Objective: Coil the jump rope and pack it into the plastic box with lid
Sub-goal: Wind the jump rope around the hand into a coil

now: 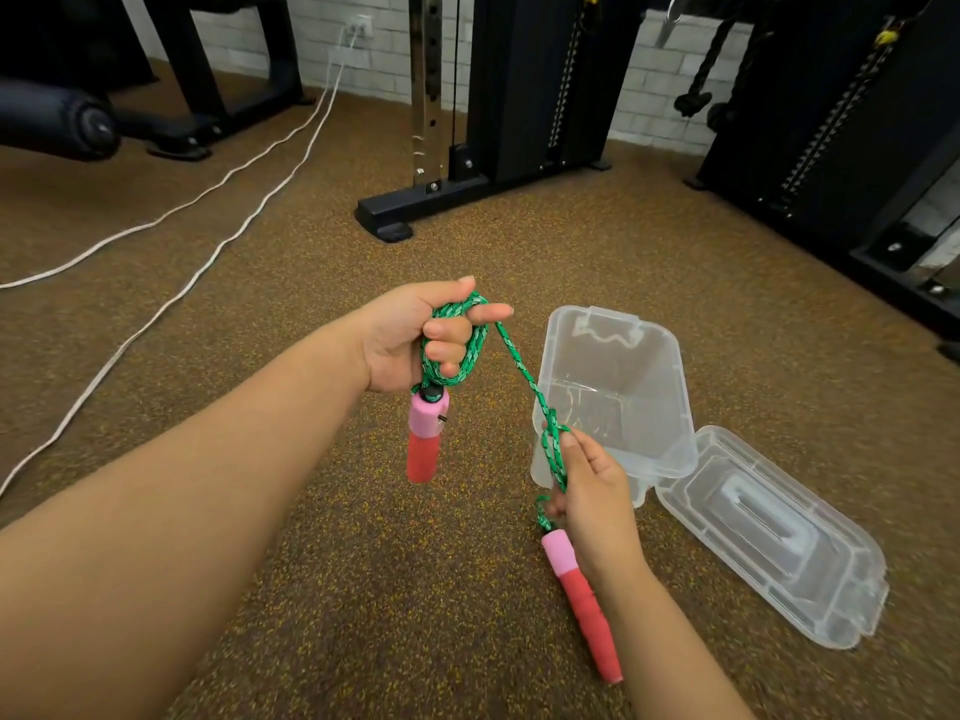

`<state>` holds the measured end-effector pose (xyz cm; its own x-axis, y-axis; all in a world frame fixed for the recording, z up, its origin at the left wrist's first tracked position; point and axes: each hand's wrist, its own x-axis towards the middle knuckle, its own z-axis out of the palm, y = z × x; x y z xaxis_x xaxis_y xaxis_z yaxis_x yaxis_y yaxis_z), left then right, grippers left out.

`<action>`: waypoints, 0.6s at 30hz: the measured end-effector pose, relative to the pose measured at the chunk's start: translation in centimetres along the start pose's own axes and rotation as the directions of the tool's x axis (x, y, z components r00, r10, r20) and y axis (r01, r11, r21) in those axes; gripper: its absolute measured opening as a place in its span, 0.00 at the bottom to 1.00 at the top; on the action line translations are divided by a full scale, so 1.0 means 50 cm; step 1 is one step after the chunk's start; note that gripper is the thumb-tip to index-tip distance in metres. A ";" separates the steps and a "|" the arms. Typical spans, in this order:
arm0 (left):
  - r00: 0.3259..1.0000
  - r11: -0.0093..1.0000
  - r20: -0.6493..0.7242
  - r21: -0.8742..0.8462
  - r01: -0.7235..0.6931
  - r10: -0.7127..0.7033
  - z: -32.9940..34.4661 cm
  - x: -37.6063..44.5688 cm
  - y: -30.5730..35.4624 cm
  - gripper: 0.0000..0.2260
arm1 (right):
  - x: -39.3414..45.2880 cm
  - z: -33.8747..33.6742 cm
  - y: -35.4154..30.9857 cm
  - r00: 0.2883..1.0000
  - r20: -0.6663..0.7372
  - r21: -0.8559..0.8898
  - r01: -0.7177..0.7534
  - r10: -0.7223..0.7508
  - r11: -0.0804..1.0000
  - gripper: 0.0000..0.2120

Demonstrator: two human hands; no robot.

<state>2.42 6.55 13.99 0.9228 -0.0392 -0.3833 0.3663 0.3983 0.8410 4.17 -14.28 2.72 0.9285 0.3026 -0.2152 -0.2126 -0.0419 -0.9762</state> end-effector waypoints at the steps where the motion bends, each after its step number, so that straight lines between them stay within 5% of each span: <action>1: 1.000 1.000 0.002 -0.002 -0.005 0.005 0.002 -0.001 0.001 0.19 | 0.000 -0.002 0.010 1.000 -0.023 -0.023 -0.013 0.012 1.000 0.11; 9: 0.997 0.980 0.041 0.192 0.050 -0.059 0.037 -0.003 -0.007 0.19 | -0.014 0.023 0.043 0.981 0.156 -0.214 -0.084 0.119 0.973 0.15; 14: 0.980 0.956 0.103 0.258 0.141 -0.172 0.040 -0.004 -0.009 0.19 | -0.012 0.021 -0.017 0.984 0.090 -0.049 0.162 -0.157 0.986 0.20; 18: 0.959 0.947 0.176 0.274 0.168 -0.221 0.041 -0.006 -0.012 0.19 | -0.006 0.052 -0.047 0.901 0.242 -0.005 0.372 -0.360 0.928 0.22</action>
<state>2.18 4.44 14.38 0.8255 -0.2866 -0.4863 0.5344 0.1196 0.8367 3.60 -11.78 5.16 0.8396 0.5182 0.1632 0.1491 0.0691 -0.9864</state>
